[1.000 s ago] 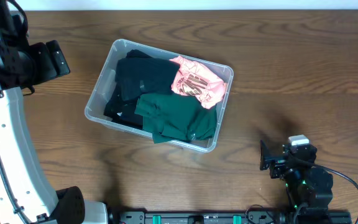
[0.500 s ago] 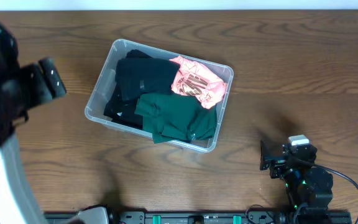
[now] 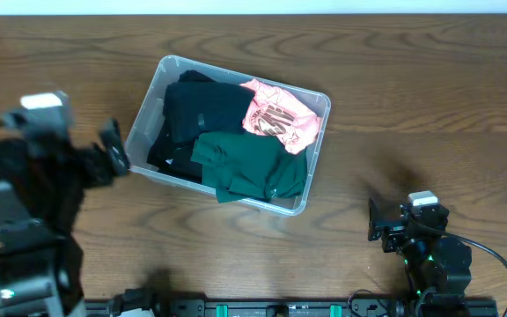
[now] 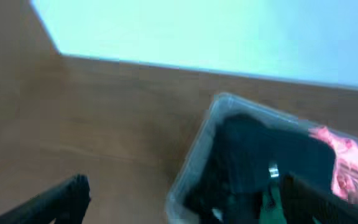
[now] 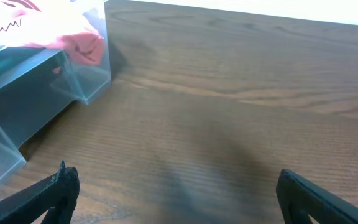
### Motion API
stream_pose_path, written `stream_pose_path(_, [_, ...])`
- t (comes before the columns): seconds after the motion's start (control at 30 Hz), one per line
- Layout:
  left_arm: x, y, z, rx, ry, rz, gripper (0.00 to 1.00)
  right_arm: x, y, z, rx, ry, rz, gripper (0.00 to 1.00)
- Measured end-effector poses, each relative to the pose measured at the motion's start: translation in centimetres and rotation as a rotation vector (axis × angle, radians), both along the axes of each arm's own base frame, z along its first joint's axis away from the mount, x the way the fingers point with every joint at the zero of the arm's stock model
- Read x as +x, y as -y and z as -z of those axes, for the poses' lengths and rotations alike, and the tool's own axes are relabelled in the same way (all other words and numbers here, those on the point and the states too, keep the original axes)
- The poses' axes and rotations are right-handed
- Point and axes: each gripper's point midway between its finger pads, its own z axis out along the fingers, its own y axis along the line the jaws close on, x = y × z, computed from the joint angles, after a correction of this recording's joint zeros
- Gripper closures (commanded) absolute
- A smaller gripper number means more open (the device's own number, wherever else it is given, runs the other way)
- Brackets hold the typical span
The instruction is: Pack container
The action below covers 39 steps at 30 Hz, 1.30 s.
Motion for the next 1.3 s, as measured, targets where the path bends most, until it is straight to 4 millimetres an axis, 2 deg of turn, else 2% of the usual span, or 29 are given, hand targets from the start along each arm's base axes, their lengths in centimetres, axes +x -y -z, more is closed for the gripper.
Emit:
stream_pose_path(0.23, [-1.5, 2.8, 6.4, -0.004, -0.008, 0.11, 0.02, 0.0, 0.0, 0.0, 0.0, 0.0, 0.0, 0.01])
stream_pose_path(0.5, [-2.9, 3.5, 10.0, -0.002, 0.057, 0.138, 0.02, 0.0, 0.0, 0.0, 0.0, 0.0, 0.0, 0.01])
stream_pose_path(0.97, [-5.8, 3.9, 13.7, 0.01, 0.147, 0.143, 0.02, 0.0, 0.0, 0.0, 0.0, 0.0, 0.0, 0.01])
stream_pose_path(1.3, [-6.8, 4.0, 14.4, 0.022, 0.225, 0.147, 0.02, 0.0, 0.0, 0.0, 0.0, 0.0, 0.0, 0.01])
